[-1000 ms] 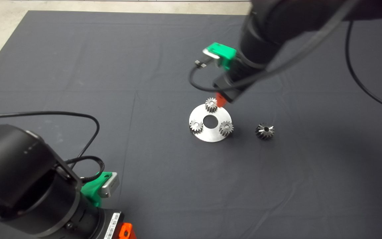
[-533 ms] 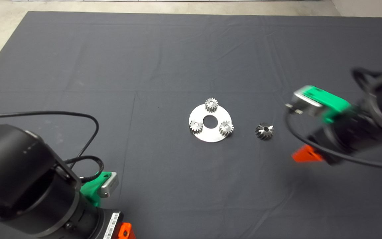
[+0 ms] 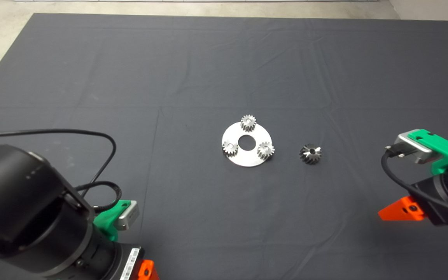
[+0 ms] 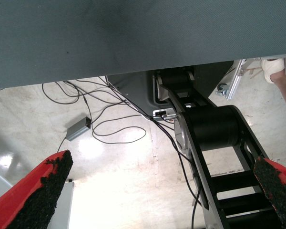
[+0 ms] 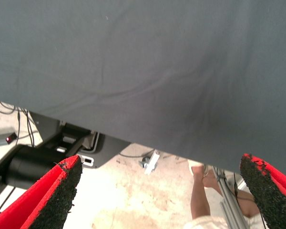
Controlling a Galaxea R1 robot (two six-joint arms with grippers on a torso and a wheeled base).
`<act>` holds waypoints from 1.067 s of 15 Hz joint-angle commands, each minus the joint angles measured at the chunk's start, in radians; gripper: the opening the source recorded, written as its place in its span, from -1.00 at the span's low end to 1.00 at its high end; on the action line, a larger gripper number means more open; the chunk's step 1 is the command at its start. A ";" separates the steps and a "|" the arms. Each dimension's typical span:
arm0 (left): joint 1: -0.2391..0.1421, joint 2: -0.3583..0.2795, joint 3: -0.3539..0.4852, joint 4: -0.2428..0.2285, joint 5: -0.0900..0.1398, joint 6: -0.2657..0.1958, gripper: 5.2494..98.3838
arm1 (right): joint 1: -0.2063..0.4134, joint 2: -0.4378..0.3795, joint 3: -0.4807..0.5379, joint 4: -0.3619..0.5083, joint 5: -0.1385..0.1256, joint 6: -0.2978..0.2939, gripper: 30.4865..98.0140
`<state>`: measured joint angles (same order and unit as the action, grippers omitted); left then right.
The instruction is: Remove an incorrectly installed larger gear and replace it with the correct smaller gear
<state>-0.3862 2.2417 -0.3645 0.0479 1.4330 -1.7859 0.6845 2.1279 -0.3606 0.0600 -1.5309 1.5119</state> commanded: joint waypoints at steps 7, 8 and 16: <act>-0.017 -0.003 0.007 -0.013 0.004 -0.001 0.99 | 0.014 0.042 0.010 0.044 -0.113 0.011 0.99; -0.017 -0.013 0.007 -0.014 0.004 -0.001 0.99 | 0.012 0.048 0.010 0.044 -0.114 0.011 0.99; -0.039 -0.017 0.007 -0.013 0.004 -0.001 0.99 | 0.014 0.056 0.003 0.046 -0.112 0.011 0.99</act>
<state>-0.4132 2.2332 -0.3645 0.0481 1.4330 -1.7866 0.6811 2.1734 -0.3564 0.0692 -1.5336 1.5164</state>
